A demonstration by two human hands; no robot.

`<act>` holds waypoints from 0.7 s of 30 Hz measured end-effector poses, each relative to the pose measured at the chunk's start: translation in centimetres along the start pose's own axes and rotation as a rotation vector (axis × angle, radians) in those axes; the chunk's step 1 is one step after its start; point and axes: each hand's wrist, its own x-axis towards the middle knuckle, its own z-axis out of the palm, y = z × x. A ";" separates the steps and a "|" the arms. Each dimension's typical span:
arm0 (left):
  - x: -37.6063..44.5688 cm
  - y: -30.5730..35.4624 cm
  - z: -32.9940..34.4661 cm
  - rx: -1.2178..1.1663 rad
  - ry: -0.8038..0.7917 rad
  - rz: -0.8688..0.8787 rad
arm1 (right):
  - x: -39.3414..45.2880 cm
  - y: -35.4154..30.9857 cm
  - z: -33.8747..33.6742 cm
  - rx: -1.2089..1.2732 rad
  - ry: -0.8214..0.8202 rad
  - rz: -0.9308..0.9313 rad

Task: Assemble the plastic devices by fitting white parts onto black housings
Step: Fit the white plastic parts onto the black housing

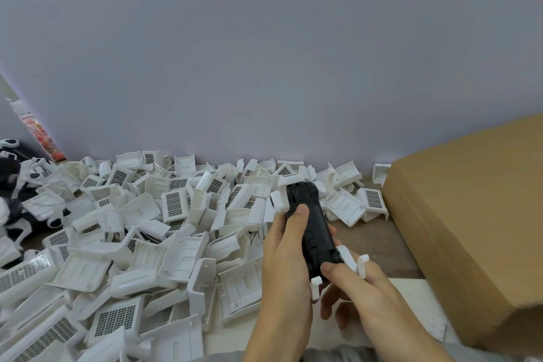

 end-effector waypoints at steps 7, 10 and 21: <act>0.2 -0.1 -0.1 -0.015 -0.009 -0.012 | -0.1 0.1 0.0 -0.007 -0.024 -0.012; 0.3 -0.2 -0.1 -0.018 -0.006 -0.009 | 0.0 0.4 0.0 -0.063 0.012 -0.023; 0.4 -0.4 -0.2 0.005 -0.005 -0.010 | 0.2 0.3 0.1 -0.044 0.006 -0.017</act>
